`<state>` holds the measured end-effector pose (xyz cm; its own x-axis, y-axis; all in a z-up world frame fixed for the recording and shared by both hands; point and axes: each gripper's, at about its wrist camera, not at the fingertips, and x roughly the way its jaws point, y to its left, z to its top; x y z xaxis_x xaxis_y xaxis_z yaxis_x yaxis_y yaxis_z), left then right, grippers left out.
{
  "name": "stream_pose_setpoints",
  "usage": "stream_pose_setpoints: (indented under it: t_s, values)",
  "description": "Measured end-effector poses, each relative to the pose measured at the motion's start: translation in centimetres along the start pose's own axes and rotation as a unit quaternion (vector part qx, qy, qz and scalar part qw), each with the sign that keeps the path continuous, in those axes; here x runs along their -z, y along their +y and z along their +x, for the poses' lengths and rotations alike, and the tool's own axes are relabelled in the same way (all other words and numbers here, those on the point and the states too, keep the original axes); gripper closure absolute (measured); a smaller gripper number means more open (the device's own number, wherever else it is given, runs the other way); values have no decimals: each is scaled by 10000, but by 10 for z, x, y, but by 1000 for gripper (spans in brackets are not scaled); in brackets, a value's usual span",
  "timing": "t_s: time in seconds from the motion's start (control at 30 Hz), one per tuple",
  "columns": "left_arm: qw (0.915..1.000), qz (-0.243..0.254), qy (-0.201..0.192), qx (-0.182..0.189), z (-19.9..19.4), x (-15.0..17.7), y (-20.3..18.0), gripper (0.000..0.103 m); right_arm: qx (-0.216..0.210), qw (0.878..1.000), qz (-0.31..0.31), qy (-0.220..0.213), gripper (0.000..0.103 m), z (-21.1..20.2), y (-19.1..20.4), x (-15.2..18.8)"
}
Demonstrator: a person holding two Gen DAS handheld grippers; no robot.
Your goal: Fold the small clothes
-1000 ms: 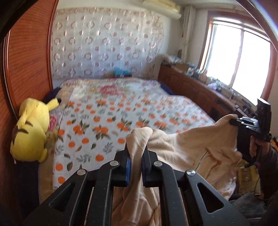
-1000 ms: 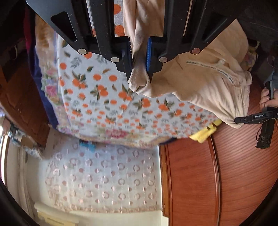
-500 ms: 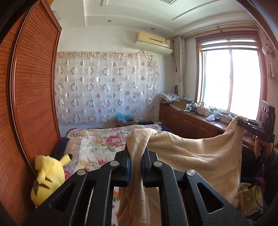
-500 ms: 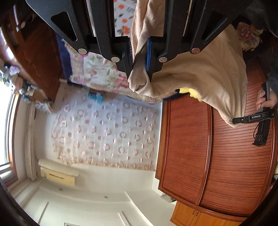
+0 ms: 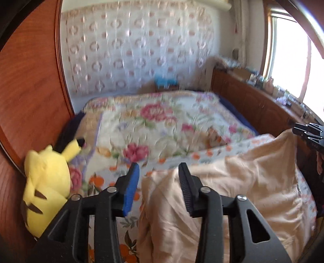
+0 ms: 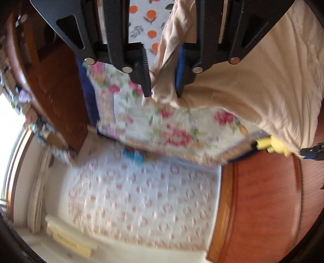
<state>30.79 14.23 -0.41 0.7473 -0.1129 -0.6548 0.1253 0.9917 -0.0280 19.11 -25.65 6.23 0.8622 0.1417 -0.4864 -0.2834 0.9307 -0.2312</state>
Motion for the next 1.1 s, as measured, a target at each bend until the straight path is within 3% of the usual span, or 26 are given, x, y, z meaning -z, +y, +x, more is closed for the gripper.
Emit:
stream_pose_setpoints:
  t_s: [0.1,0.17,0.3,0.5,0.7,0.9,1.1]
  values:
    - [9994,-30,332,21,22,26,9,57,-43,9987,133,494,68,37,12,30]
    - [9987,-3,485,142,26,41,11,40,-100,9979,56,635,62,47,18,42]
    - [9975,193,614,274,15,60,-2,31,-287,9969,-8,731,56,51,16,54]
    - [9972,99,647,365,-1,73,-14,31,-551,9959,186,699,53,39,-6,61]
    - [9957,-193,661,624,-24,94,-22,31,-716,9938,518,678,53,-2,-20,94]
    - [9951,-114,774,604,-32,121,-37,31,-949,9887,869,772,53,-36,-30,128]
    - [9954,26,841,448,-26,129,-39,31,-1000,9869,857,934,53,-36,-30,146]
